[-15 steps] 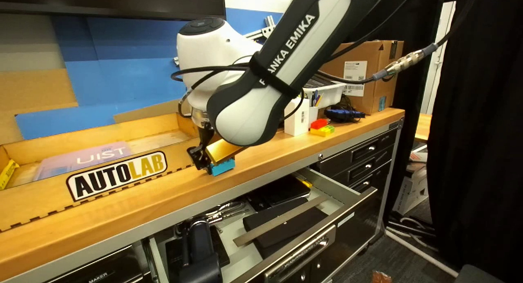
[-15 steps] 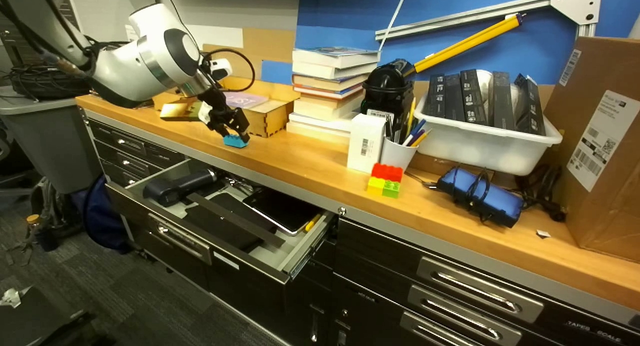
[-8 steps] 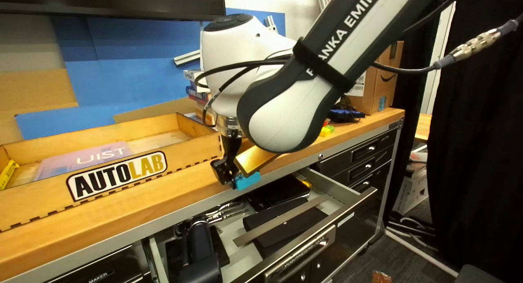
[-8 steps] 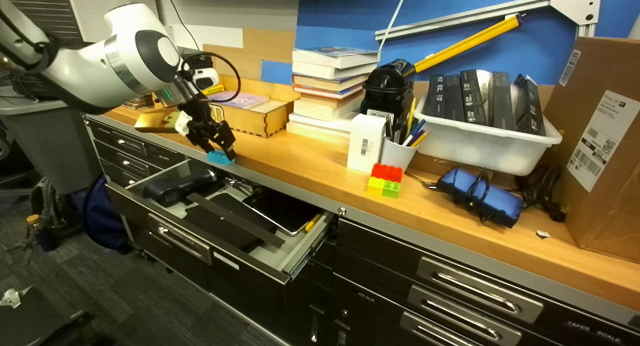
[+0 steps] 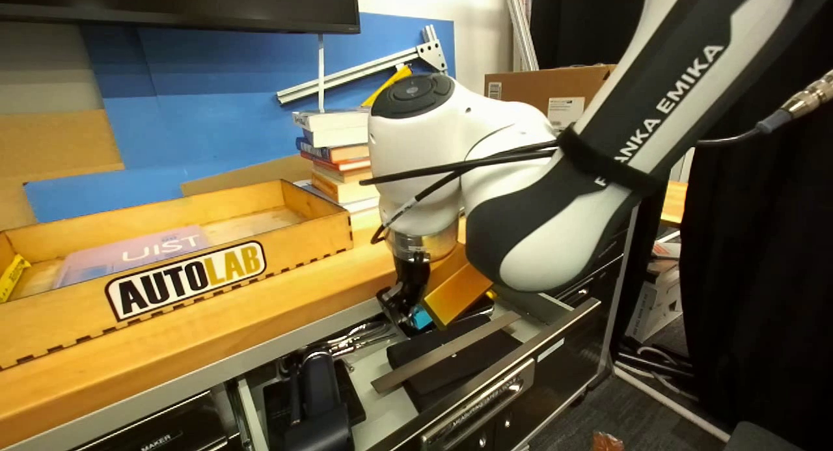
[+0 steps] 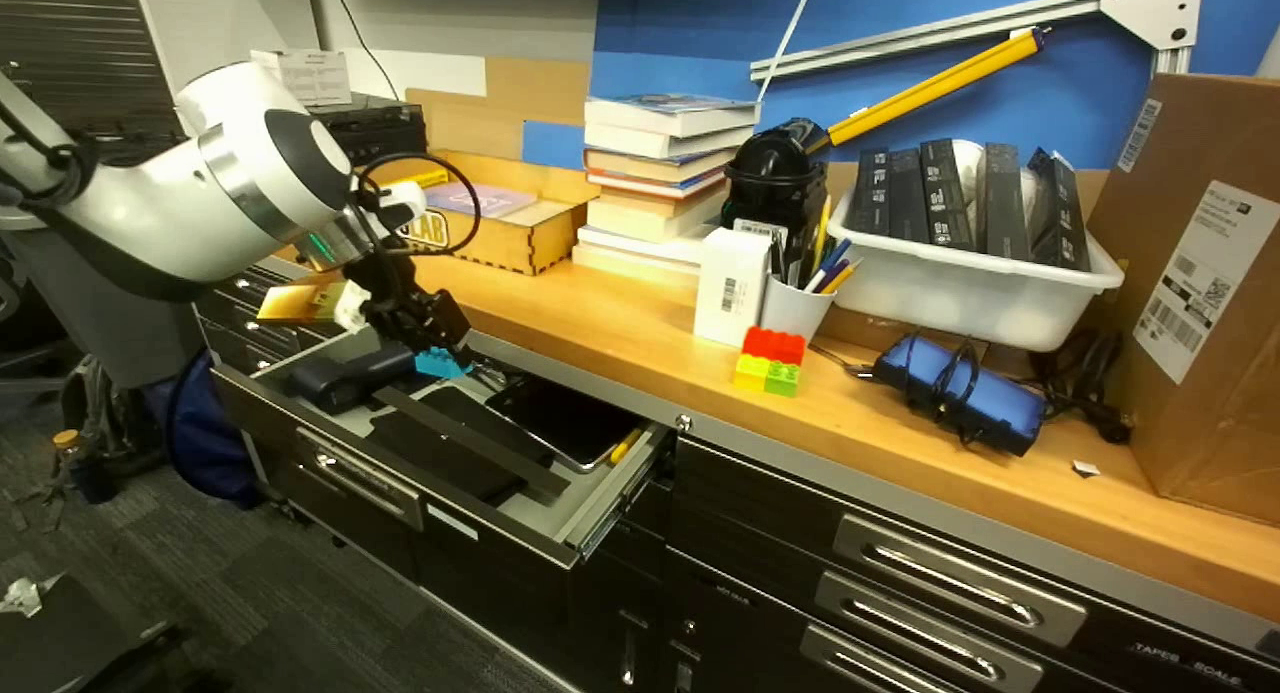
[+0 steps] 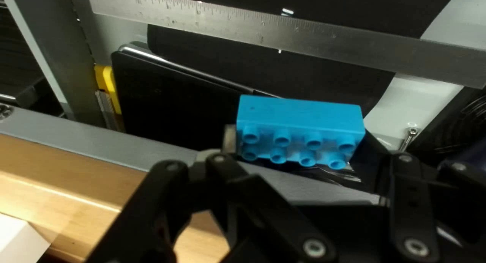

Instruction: Put the blue object inside the drawer.

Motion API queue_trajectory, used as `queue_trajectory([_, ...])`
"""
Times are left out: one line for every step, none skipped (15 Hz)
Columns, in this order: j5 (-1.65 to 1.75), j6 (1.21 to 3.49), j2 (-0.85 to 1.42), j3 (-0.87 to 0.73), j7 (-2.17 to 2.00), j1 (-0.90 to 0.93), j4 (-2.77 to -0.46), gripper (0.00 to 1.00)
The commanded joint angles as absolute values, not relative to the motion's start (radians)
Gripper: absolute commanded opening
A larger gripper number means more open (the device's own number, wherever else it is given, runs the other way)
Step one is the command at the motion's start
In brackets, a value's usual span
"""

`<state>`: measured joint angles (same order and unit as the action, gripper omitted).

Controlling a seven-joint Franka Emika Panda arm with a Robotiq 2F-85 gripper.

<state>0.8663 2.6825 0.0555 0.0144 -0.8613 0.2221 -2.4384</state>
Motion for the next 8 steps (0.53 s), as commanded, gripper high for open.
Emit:
queue_trajectory([0.974, 2.743, 0.065, 0.003, -1.002, 0.222, -2.463, 0.47])
queue_trajectory([0.98, 2.739, 0.07, 0.005, -1.011, 0.223, -2.467, 0.47])
queue_trajectory([0.965, 2.737, 0.072, 0.008, -1.006, 0.222, -2.474, 0.93])
queue_trajectory([0.955, 2.739, 0.073, 0.009, -1.003, 0.221, -2.479, 0.94])
queue_trajectory([0.936, 2.735, 0.066, 0.011, -0.982, 0.219, -2.487, 0.99])
queue_trajectory([0.911, 2.74, 0.06, 0.013, -0.96, 0.217, -2.494, 1.0])
queue_trajectory([0.901, 2.736, 0.045, 0.015, -0.952, 0.218, -2.504, 1.0])
queue_trajectory([0.866, 2.74, 0.033, 0.02, -0.929, 0.217, -2.517, 1.0])
